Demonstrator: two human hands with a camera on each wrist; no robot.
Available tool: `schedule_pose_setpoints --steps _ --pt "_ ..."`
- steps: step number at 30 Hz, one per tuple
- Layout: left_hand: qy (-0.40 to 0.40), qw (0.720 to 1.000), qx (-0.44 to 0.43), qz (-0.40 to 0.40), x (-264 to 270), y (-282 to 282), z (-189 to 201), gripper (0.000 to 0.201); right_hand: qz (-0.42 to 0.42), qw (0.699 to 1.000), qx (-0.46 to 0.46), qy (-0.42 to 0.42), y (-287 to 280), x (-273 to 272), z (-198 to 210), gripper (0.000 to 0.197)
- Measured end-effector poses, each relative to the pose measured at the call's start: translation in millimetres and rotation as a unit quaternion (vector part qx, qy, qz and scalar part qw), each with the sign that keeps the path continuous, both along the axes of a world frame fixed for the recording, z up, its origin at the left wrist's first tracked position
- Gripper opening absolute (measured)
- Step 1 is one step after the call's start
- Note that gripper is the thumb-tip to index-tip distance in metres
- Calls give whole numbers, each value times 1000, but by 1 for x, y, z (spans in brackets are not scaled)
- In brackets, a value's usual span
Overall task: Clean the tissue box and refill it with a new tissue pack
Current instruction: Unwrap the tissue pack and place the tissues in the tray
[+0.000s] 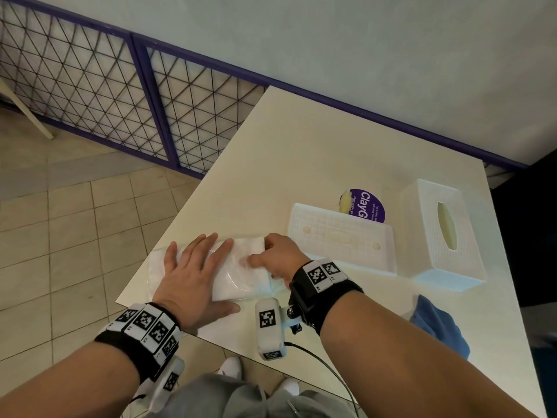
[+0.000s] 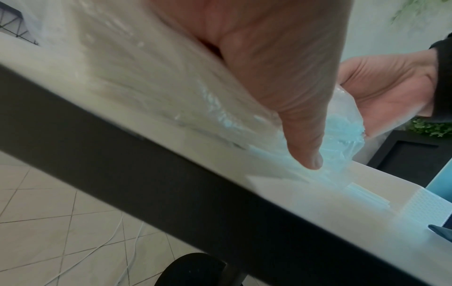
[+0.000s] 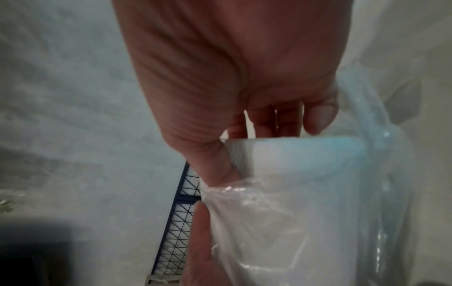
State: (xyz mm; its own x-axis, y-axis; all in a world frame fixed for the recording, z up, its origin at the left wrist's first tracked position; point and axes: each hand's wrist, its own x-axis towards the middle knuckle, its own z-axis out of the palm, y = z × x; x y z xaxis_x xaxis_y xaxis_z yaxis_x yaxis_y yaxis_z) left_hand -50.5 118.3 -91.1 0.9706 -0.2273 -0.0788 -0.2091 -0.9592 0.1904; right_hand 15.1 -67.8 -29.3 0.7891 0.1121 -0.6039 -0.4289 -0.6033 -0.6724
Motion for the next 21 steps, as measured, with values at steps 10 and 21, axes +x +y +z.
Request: schedule_pose_setpoints --steps 10,21 --pt "1 999 -46 30 -3 -1 12 133 -96 986 85 109 3 -4 -4 38" --pt "56 996 33 66 1 13 35 127 -11 993 -23 -114 -24 3 50 34"
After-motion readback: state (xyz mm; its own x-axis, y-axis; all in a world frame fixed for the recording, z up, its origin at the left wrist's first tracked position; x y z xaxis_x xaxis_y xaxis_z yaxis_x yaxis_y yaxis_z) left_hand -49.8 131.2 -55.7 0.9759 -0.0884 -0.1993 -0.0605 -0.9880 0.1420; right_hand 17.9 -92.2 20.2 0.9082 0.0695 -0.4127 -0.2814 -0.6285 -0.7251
